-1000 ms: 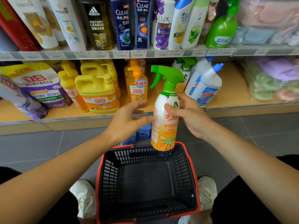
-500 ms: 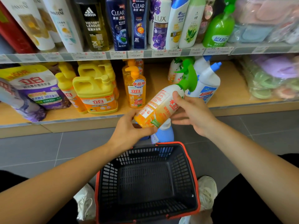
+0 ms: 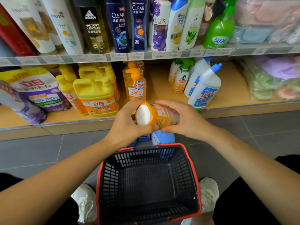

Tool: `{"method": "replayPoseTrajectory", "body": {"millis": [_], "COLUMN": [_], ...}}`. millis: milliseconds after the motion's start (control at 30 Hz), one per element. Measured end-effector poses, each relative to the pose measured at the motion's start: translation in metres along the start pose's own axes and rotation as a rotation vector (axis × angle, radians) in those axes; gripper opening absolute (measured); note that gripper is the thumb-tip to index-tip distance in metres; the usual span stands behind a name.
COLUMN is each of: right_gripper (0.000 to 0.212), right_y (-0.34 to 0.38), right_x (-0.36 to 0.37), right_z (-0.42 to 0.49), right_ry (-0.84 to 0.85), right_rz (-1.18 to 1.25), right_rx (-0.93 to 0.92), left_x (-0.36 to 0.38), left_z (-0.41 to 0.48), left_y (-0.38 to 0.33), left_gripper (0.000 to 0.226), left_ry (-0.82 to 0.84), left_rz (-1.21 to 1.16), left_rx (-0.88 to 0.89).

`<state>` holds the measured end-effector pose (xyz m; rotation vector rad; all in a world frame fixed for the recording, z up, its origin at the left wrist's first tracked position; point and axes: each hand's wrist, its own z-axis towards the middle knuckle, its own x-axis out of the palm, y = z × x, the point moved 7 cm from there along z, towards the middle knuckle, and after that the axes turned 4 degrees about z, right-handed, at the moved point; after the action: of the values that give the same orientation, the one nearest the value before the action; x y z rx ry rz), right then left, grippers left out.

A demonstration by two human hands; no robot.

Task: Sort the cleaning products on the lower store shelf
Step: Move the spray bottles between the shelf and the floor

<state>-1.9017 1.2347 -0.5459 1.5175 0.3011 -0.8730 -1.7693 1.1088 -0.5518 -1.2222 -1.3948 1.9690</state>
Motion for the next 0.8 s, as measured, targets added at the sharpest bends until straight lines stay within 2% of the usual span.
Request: {"method": "replayPoseTrajectory", "body": {"millis": [100,233,300,400,467,633,800], "right_gripper": [0.087,0.087,0.088,0.086,0.085,0.084,0.078], "right_y": [-0.001,-0.006,-0.007,-0.007,-0.007,-0.011,-0.011], "right_x": [0.0,0.006,0.007,0.006,0.007,0.006,0.007], "right_z": [0.0,-0.001,-0.001,-0.001,-0.001,0.0,0.001], "right_ry": [0.018,0.036,0.033,0.021,0.02,-0.017,-0.025], "right_rz": [0.028,0.047,0.052,0.082,0.101,0.178,0.256], "right_rx": [-0.03,-0.024,-0.022,-0.024,-0.011,0.047,0.061], "left_x": [0.004,0.006,0.004,0.002,-0.003,0.0,-0.005], "left_z": [-0.001,0.004,0.006,0.006,0.006,-0.004,-0.011], "left_y": [-0.001,-0.003,-0.002,-0.003,-0.01,-0.024,-0.038], "left_gripper": [0.066,0.024,0.016,0.023,0.032,0.05,0.042], "left_ry": [0.068,0.073,0.048,0.033,0.018,0.073,-0.07], "left_rz": [0.0,-0.279,-0.3,-0.188,-0.042,0.108,0.231], "left_rx": [-0.021,-0.123,-0.104,-0.045,0.068,0.262,0.441]}}
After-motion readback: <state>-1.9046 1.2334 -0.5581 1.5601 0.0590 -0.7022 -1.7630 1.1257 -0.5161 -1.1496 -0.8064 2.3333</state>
